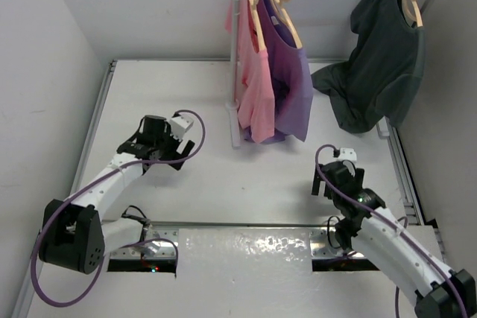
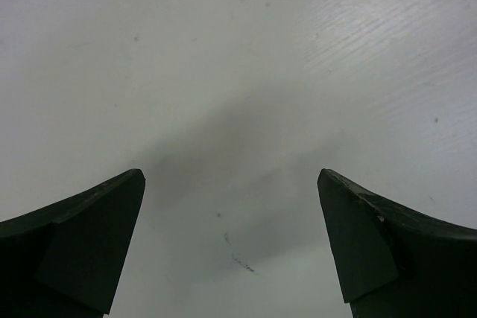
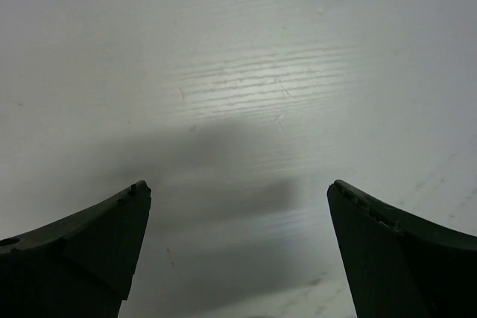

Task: Place the t-shirt on the hanger
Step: Reset both arms

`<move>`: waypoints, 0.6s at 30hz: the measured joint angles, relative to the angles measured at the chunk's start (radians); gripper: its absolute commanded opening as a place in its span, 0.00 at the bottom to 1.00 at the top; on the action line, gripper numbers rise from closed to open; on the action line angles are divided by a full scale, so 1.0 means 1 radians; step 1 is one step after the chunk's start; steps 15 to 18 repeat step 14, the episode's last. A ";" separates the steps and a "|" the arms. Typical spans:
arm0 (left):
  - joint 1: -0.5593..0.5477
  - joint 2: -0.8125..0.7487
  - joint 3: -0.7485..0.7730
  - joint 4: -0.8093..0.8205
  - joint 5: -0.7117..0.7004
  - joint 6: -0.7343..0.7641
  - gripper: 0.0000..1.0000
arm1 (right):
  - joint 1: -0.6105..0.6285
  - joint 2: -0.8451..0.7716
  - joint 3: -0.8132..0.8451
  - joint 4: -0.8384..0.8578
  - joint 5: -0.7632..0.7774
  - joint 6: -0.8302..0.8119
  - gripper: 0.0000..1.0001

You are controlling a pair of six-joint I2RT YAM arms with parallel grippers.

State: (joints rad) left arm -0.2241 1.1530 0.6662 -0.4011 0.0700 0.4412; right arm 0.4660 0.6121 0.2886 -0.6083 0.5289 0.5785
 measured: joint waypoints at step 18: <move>0.000 -0.093 -0.013 0.003 -0.188 -0.055 0.92 | 0.000 -0.127 -0.100 0.140 0.040 0.046 0.99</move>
